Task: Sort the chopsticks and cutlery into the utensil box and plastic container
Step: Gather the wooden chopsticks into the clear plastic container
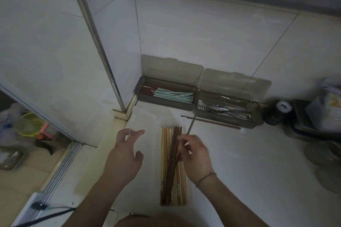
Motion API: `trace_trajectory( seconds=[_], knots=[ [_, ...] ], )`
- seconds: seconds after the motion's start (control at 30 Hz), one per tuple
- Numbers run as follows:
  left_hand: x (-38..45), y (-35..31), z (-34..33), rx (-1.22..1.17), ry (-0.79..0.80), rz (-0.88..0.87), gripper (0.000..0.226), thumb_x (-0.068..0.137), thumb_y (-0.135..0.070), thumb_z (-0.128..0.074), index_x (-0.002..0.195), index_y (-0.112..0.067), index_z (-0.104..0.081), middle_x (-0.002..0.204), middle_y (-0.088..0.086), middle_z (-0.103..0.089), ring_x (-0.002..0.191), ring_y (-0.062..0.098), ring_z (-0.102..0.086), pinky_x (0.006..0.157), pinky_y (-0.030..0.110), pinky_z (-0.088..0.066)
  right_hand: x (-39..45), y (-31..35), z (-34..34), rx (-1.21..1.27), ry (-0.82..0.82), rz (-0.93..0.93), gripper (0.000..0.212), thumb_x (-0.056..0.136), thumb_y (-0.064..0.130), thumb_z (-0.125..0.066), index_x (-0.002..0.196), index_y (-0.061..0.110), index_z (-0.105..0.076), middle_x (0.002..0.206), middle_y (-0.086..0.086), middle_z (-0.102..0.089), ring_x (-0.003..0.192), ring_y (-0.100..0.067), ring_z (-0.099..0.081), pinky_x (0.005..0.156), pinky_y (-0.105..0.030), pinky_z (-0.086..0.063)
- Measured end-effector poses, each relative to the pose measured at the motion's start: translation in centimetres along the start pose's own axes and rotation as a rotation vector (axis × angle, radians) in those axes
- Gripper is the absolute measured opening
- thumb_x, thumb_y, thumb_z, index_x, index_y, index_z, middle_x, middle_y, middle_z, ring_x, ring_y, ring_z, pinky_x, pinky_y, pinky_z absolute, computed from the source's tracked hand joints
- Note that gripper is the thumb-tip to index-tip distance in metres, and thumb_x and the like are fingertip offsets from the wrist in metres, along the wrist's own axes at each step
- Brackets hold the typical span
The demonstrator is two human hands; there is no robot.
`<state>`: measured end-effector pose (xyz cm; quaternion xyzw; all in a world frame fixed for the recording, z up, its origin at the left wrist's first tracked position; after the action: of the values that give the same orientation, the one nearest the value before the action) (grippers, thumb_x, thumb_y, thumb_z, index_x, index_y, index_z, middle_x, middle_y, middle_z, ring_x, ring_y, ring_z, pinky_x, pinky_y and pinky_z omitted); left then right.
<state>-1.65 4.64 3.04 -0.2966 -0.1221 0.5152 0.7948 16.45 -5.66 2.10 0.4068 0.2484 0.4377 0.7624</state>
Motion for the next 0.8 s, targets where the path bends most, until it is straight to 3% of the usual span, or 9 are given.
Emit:
trace_trajectory(
  seconds=[0.1, 0.2, 0.3, 0.37, 0.47, 0.53, 0.6, 0.67, 0.8],
  knots=[
    [-0.1, -0.1, 0.0, 0.016, 0.007, 0.016, 0.062, 0.087, -0.015, -0.064, 0.141, -0.037, -0.042, 0.141, -0.007, -0.028, 0.076, 0.008, -0.059, 0.058, 0.011, -0.041, -0.8, -1.3, -3.0, -0.242, 0.288, -0.001, 0.030, 0.092, 0.008, -0.052, 0.118, 0.021, -0.059, 0.105, 0.006, -0.054, 0.091, -0.007, -0.054, 0.084, -0.010, -0.046],
    [-0.1, 0.0, -0.1, 0.021, 0.009, 0.033, 0.062, 0.087, -0.016, -0.064, 0.141, -0.036, -0.041, 0.142, -0.007, -0.028, 0.075, 0.007, -0.058, 0.056, 0.007, -0.036, -1.6, -1.6, -4.0, -0.370, 0.467, -0.005, 0.031, 0.094, 0.012, -0.049, 0.125, 0.016, -0.055, 0.112, -0.003, -0.059, 0.098, -0.013, -0.056, 0.092, -0.022, -0.048],
    [-0.1, 0.1, 0.0, 0.021, 0.011, 0.029, 0.062, 0.087, -0.016, -0.064, 0.141, -0.036, -0.042, 0.141, -0.007, -0.028, 0.071, 0.007, -0.058, 0.055, 0.009, -0.039, -1.4, -1.2, -3.3, -0.370, 0.555, 0.001, 0.025, 0.094, 0.017, -0.051, 0.118, 0.013, -0.059, 0.109, -0.005, -0.064, 0.096, -0.015, -0.060, 0.089, -0.026, -0.050],
    [0.0, 0.2, 0.0, 0.026, 0.015, 0.032, 0.062, 0.087, -0.017, -0.064, 0.141, -0.036, -0.041, 0.141, -0.008, -0.028, 0.067, 0.007, -0.057, 0.054, 0.008, -0.040, -0.4, -0.6, -2.2, -0.313, 0.491, 0.080, 0.017, 0.093, 0.019, -0.053, 0.105, 0.013, -0.064, 0.097, -0.002, -0.067, 0.085, -0.013, -0.062, 0.082, -0.029, -0.053],
    [0.0, 0.2, -0.1, 0.025, 0.027, 0.040, 0.063, 0.088, -0.018, -0.063, 0.142, -0.038, -0.039, 0.141, -0.009, -0.026, 0.065, 0.008, -0.054, 0.054, 0.009, -0.039, 2.5, -1.1, 0.9, -0.217, 0.049, 0.187, 0.009, 0.088, 0.014, -0.062, 0.091, 0.017, -0.070, 0.083, 0.007, -0.068, 0.072, -0.006, -0.060, 0.070, -0.017, -0.050],
    [0.0, 0.2, -0.2, 0.032, 0.027, 0.048, 0.064, 0.088, -0.018, -0.063, 0.143, -0.039, -0.038, 0.143, -0.010, -0.025, 0.068, 0.008, -0.055, 0.055, 0.010, -0.042, 4.9, -3.4, 3.0, -0.243, -0.193, 0.164, 0.013, 0.084, 0.005, -0.065, 0.089, 0.015, -0.071, 0.085, 0.003, -0.069, 0.073, -0.009, -0.062, 0.071, -0.018, -0.049],
    [0.1, 0.2, -0.2, 0.046, 0.023, 0.056, 0.064, 0.088, -0.019, -0.063, 0.143, -0.039, -0.037, 0.144, -0.010, -0.025, 0.068, 0.008, -0.056, 0.055, 0.010, -0.044, 7.8, -7.1, 4.2, -0.404, -0.166, 0.013, 0.022, 0.085, 0.004, -0.062, 0.105, 0.008, -0.069, 0.104, -0.011, -0.069, 0.094, -0.025, -0.064, 0.086, -0.028, -0.048],
    [0.0, 0.0, -0.2, 0.050, 0.025, 0.061, 0.064, 0.088, -0.019, -0.063, 0.143, -0.039, -0.037, 0.143, -0.010, -0.025, 0.066, 0.007, -0.054, 0.052, 0.008, -0.041, 9.4, -10.4, 4.7, -0.588, 0.034, -0.147, 0.040, 0.089, 0.010, -0.057, 0.128, 0.007, -0.056, 0.130, -0.014, -0.056, 0.119, -0.031, -0.052, 0.103, -0.031, -0.039],
    [-0.1, -0.2, -0.1, 0.059, 0.015, 0.070, 0.065, 0.088, -0.019, -0.063, 0.144, -0.040, -0.036, 0.144, -0.010, -0.024, 0.068, 0.006, -0.056, 0.053, 0.010, -0.044, 10.9, -13.1, 5.6, -0.837, 0.122, -0.188, 0.050, 0.093, 0.024, -0.052, 0.141, 0.017, -0.040, 0.139, -0.010, -0.048, 0.127, -0.029, -0.044, 0.103, -0.036, -0.041]
  ],
)
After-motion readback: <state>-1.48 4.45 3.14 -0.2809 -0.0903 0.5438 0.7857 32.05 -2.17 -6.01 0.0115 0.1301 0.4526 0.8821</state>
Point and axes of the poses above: each hand's wrist, its own x-axis towards the middle knuckle, its own z-axis out of the back of the hand, y = z × x, the point moved 2 cm from there along x, towards the middle knuckle
